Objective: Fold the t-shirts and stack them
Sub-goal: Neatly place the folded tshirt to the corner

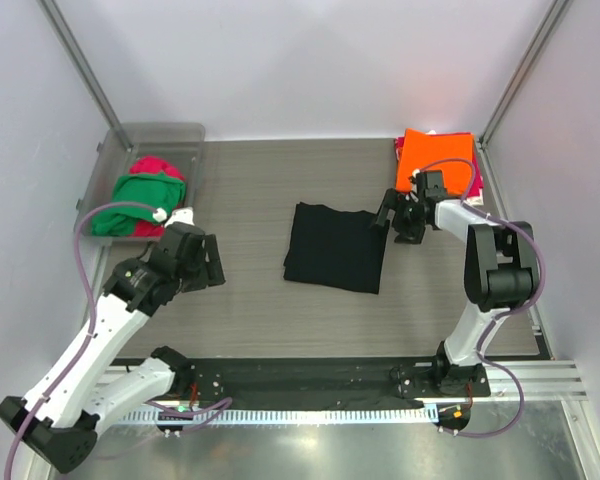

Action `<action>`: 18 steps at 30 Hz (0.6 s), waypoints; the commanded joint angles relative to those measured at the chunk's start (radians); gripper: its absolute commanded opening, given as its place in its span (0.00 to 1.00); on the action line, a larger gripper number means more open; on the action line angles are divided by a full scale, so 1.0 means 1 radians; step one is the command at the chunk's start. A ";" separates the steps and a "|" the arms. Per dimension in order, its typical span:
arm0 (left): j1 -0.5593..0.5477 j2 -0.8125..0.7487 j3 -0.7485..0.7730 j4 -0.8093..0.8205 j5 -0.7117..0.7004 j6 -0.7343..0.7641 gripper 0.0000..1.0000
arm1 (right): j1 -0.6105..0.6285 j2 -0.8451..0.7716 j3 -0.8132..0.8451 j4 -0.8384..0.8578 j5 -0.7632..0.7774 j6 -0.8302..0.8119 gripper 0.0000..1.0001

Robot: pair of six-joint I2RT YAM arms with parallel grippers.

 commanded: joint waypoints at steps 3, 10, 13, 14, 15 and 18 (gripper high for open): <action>0.003 -0.052 -0.033 0.074 -0.052 0.020 0.74 | -0.006 0.092 0.026 0.135 -0.054 -0.009 0.92; 0.003 -0.096 -0.053 0.094 -0.088 0.014 0.75 | -0.003 0.150 -0.075 0.322 -0.218 0.056 0.74; 0.003 -0.096 -0.052 0.090 -0.098 0.013 0.75 | -0.001 0.158 -0.127 0.419 -0.286 0.079 0.55; 0.004 -0.096 -0.050 0.090 -0.098 0.013 0.75 | -0.001 0.161 -0.135 0.438 -0.302 0.083 0.44; 0.003 -0.099 -0.047 0.090 -0.100 0.013 0.75 | -0.001 0.169 -0.143 0.465 -0.316 0.086 0.37; 0.004 -0.110 -0.033 0.079 -0.100 0.017 0.75 | 0.001 0.164 -0.137 0.491 -0.362 0.100 0.09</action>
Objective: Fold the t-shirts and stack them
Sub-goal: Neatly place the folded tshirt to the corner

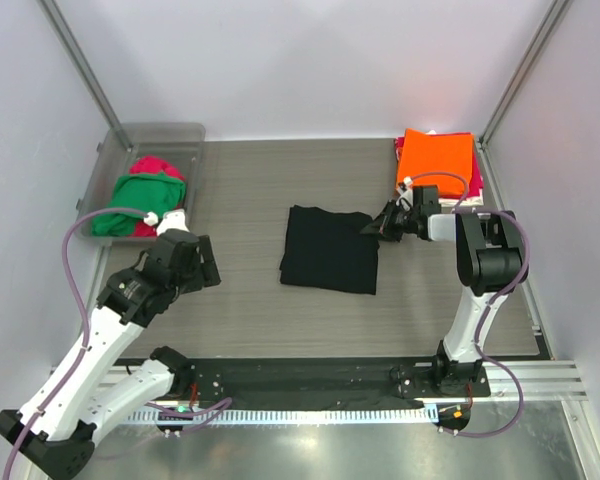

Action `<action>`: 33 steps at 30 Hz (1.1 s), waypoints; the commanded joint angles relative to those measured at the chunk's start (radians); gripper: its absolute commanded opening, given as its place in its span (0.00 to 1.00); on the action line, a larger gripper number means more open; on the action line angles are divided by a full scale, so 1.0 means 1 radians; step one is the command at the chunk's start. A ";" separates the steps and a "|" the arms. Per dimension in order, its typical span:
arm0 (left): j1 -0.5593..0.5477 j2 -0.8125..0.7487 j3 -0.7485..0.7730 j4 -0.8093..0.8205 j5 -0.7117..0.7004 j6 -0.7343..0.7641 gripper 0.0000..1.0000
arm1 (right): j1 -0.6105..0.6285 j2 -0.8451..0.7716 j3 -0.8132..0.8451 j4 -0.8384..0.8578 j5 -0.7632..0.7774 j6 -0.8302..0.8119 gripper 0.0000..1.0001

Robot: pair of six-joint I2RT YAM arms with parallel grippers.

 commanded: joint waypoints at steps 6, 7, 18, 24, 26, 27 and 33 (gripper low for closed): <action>0.003 -0.064 -0.001 0.034 -0.048 0.012 0.75 | 0.009 -0.063 0.075 -0.095 -0.038 -0.026 0.01; 0.004 -0.069 -0.007 0.044 -0.048 0.009 0.75 | 0.011 -0.089 0.102 -0.155 -0.018 -0.044 0.01; 0.004 -0.109 -0.015 0.038 -0.105 -0.002 0.75 | 0.009 -0.230 0.395 -0.533 0.246 -0.267 0.01; 0.003 -0.104 -0.015 0.032 -0.118 -0.008 0.75 | 0.009 -0.244 0.559 -0.625 0.283 -0.330 0.01; 0.004 -0.103 -0.013 0.029 -0.121 -0.010 0.75 | 0.008 -0.238 0.611 -0.656 0.315 -0.365 0.01; 0.004 -0.104 -0.013 0.029 -0.121 -0.011 0.74 | 0.006 -0.234 0.661 -0.685 0.323 -0.379 0.01; 0.004 -0.101 -0.015 0.031 -0.123 -0.011 0.74 | -0.014 -0.206 0.847 -0.777 0.363 -0.451 0.01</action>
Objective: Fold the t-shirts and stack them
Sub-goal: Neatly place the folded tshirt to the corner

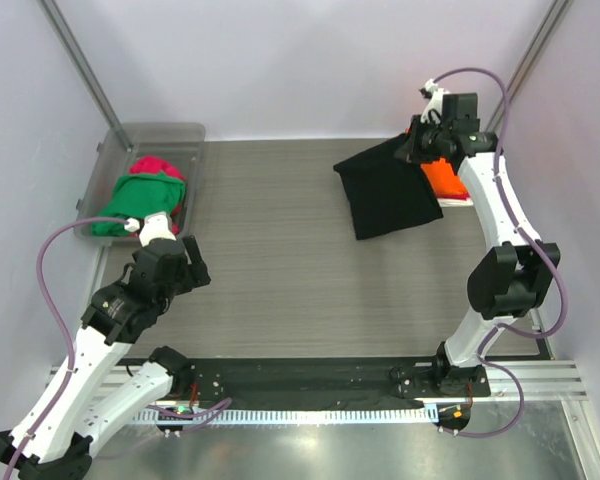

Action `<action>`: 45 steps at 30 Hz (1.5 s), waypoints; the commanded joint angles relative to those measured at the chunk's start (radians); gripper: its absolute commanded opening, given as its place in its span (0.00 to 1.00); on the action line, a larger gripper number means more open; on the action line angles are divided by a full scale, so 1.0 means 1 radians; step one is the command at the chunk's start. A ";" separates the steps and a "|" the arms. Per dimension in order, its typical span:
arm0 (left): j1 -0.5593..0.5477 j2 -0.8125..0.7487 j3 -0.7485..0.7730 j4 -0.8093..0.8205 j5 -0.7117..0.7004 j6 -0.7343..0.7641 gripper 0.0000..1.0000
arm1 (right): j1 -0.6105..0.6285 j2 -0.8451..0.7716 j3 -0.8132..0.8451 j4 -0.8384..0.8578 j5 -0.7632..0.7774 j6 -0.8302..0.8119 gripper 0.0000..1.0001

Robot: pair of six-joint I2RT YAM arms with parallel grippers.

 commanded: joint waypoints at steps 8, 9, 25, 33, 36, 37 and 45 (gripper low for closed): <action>0.004 0.013 -0.002 0.017 -0.034 -0.006 0.74 | -0.039 0.023 0.252 -0.060 0.022 -0.105 0.01; 0.004 0.013 -0.003 0.017 -0.036 -0.006 0.74 | -0.041 0.035 0.281 -0.066 0.020 -0.110 0.01; 0.009 0.038 -0.002 0.017 -0.033 -0.006 0.73 | -0.137 0.191 0.562 -0.102 -0.018 -0.117 0.01; 0.017 0.049 -0.003 0.018 -0.029 -0.006 0.72 | -0.172 0.283 0.657 -0.102 -0.044 -0.116 0.01; 0.017 0.053 -0.003 0.018 -0.029 -0.006 0.72 | -0.189 0.311 0.684 -0.102 -0.047 -0.116 0.01; 0.015 0.055 -0.003 0.018 -0.028 -0.006 0.72 | -0.197 0.328 0.692 -0.102 -0.049 -0.116 0.01; 0.018 0.058 -0.003 0.014 -0.036 -0.009 0.71 | -0.257 0.435 0.813 -0.085 -0.090 -0.116 0.01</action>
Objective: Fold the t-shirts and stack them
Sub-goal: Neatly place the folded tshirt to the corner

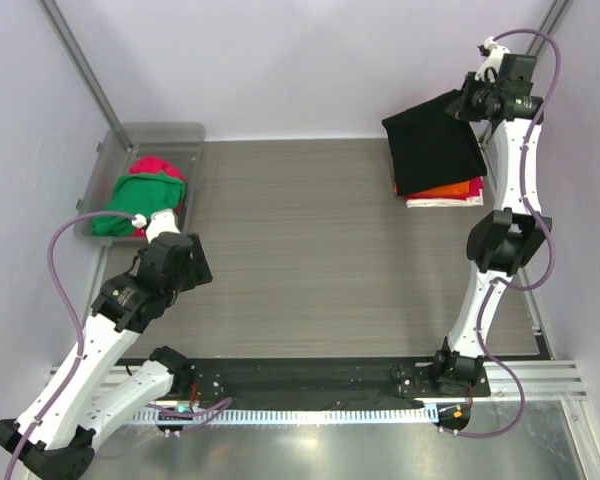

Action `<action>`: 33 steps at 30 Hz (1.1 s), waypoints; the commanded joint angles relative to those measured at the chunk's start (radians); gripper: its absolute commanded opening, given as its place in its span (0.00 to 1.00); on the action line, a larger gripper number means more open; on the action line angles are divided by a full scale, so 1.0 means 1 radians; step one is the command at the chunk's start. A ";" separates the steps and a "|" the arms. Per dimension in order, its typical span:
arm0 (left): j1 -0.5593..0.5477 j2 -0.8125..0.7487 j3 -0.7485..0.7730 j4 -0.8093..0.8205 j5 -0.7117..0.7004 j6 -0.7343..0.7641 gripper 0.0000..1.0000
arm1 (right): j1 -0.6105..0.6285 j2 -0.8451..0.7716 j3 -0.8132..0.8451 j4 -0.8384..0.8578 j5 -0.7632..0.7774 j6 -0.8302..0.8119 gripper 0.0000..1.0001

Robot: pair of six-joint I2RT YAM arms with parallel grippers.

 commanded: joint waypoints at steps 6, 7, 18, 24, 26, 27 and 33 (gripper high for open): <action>0.004 0.012 -0.002 0.011 -0.036 -0.015 0.71 | -0.050 0.083 0.110 0.150 -0.068 -0.001 0.01; 0.004 0.015 -0.002 0.011 -0.038 -0.015 0.71 | -0.051 0.094 0.112 0.159 -0.069 -0.004 0.01; 0.004 0.061 -0.002 0.006 -0.042 -0.018 0.71 | -0.090 0.235 0.087 0.309 0.086 -0.004 0.01; 0.004 0.073 -0.002 0.002 -0.047 -0.021 0.71 | -0.104 0.313 0.079 0.441 0.303 0.025 0.12; 0.004 0.078 0.000 0.002 -0.047 -0.021 0.71 | -0.107 0.347 0.087 0.495 0.351 0.054 0.80; 0.006 0.076 0.001 0.002 -0.047 -0.021 0.71 | -0.107 0.357 0.098 0.504 0.403 0.083 0.96; 0.004 0.059 0.001 -0.001 -0.056 -0.025 0.71 | -0.107 0.296 0.103 0.530 0.622 0.180 1.00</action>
